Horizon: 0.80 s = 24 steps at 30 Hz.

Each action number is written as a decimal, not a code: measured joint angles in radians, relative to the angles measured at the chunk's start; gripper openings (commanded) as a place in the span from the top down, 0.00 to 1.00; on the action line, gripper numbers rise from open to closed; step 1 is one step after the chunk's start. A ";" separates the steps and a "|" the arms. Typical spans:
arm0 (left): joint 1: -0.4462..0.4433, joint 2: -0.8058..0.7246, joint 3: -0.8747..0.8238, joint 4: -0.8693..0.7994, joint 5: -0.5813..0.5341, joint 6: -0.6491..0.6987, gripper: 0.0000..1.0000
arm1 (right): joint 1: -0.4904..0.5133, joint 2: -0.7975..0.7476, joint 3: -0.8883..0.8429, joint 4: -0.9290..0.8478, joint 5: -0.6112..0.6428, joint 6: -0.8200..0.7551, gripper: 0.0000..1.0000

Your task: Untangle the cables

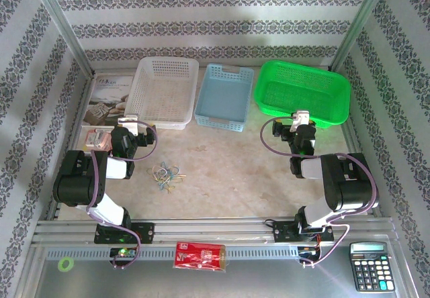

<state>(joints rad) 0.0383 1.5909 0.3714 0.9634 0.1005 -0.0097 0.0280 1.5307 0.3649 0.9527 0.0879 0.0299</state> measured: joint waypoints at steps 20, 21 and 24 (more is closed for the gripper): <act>-0.006 -0.495 0.055 -0.365 -0.116 -0.089 0.00 | -0.040 -0.555 0.047 -0.404 0.076 0.270 0.03; -0.006 -0.540 0.079 -0.417 -0.122 -0.115 0.00 | -0.045 -0.591 0.047 -0.421 0.051 0.299 0.04; -0.007 -0.667 0.137 -0.563 -0.128 -0.200 0.00 | -0.045 -0.664 0.062 -0.485 -0.039 0.370 0.08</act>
<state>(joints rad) 0.0315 0.9241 0.5083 0.4004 -0.0273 -0.2096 -0.0174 0.8665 0.4271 0.4679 0.0486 0.3996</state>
